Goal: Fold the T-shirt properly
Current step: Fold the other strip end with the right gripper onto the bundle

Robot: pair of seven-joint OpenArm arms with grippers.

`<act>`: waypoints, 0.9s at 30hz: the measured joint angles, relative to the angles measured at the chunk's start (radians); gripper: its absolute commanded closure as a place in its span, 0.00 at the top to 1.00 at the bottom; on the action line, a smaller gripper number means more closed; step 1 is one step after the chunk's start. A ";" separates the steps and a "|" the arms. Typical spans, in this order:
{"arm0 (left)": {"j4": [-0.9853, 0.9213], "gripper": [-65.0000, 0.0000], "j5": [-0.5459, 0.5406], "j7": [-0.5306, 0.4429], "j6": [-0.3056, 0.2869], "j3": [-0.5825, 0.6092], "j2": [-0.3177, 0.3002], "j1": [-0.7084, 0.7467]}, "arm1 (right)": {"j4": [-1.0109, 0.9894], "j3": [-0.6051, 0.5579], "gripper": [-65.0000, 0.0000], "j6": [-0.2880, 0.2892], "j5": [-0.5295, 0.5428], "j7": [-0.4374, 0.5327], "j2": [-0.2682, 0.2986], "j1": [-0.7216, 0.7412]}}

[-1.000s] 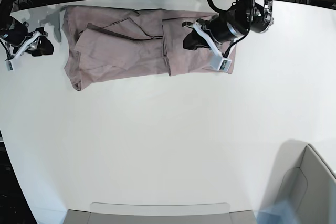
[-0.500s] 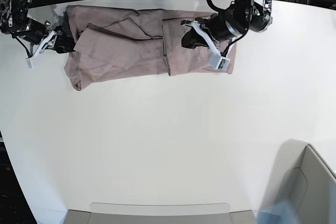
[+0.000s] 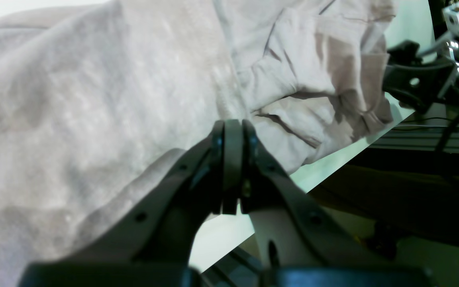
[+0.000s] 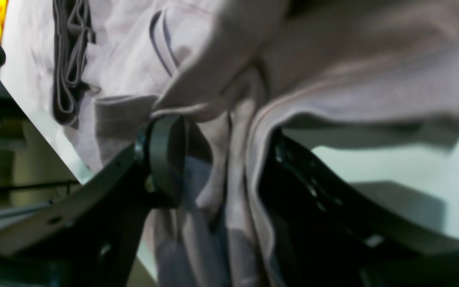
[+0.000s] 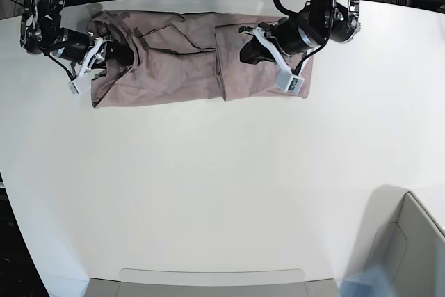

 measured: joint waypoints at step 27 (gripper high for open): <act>0.036 0.00 0.004 0.006 0.000 -0.076 -0.058 0.122 | 0.483 -0.073 0.00 -0.311 -0.694 0.007 -0.059 0.191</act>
